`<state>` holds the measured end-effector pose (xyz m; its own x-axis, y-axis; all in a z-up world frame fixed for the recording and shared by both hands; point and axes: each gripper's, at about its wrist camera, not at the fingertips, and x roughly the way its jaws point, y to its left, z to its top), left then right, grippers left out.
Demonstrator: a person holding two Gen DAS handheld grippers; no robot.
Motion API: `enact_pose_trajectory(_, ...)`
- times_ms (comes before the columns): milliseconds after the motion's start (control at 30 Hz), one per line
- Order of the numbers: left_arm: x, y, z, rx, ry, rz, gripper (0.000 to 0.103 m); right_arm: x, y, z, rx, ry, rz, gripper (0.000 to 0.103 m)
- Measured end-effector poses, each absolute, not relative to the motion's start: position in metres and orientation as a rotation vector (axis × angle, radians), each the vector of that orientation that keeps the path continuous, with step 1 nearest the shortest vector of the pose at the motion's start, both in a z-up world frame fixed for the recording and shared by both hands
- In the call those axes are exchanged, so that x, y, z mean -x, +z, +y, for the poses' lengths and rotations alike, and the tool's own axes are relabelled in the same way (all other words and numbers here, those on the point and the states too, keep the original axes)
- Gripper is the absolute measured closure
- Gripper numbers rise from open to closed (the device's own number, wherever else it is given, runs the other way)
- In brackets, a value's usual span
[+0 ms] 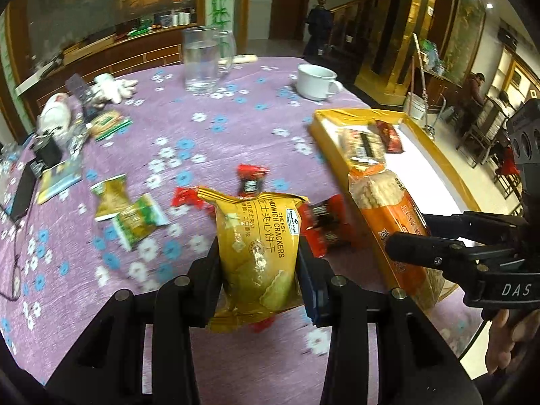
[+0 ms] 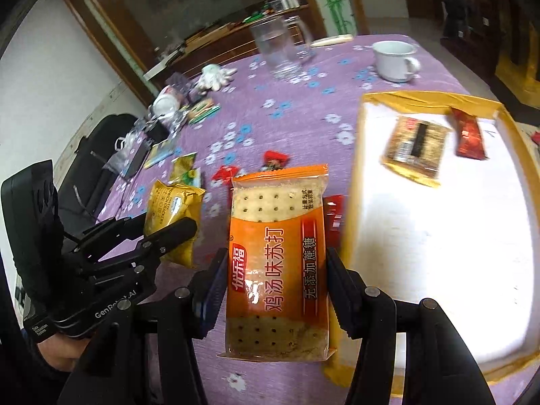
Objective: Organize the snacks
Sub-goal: 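Carry the yellow bag and orange pack with both tools over the white box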
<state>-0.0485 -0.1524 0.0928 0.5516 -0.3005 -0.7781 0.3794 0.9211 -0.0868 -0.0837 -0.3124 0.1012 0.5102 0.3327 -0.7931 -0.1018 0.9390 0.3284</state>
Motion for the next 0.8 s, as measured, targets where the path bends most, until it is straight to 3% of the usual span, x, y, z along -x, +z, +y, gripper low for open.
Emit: enact_pose_trajectory(800, 0.038, 0.083, -0.299, -0.142, -0.609, 0.961, 0.065, 0.094, 0.097, -0.461, -0.342, 0.063, 1.013, 0.046)
